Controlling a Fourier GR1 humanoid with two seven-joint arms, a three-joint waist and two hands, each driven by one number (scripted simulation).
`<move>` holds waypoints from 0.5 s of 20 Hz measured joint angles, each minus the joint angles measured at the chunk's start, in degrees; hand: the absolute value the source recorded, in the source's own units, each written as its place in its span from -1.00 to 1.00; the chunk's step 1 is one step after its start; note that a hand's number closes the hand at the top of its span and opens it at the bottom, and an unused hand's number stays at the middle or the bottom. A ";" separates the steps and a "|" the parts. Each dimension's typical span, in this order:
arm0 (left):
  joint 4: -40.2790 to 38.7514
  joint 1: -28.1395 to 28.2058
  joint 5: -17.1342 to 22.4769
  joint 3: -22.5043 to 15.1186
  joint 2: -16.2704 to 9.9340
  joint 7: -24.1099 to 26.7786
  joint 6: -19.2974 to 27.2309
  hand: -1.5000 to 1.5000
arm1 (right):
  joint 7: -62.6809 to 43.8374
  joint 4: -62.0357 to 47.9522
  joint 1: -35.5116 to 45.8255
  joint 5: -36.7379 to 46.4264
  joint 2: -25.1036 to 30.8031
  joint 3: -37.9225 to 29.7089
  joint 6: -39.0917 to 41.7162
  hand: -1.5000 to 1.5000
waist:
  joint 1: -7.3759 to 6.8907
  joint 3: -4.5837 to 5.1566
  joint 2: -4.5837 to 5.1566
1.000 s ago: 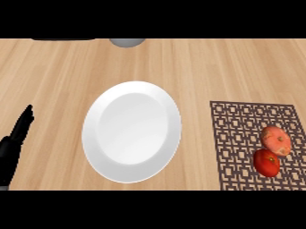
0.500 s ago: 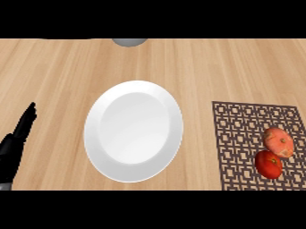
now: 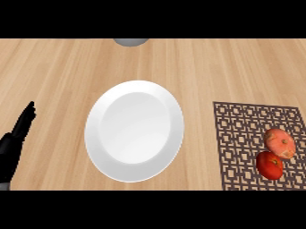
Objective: Pick the squash from the placemat and place it in the plate
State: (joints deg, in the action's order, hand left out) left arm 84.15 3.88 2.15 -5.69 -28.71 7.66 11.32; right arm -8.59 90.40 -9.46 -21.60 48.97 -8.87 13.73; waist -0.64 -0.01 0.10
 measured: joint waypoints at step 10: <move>0.78 2.34 -1.87 1.99 1.82 0.91 -1.47 0.00 | 3.27 -12.36 8.57 12.55 -2.09 5.96 8.11 -1.00 | 0.10 -0.01 -0.04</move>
State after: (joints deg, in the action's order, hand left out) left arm 84.94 6.22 0.28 -3.70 -26.90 8.57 9.85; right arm -5.32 78.04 -0.89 -9.04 46.87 -2.91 21.84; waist -0.54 -0.01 0.06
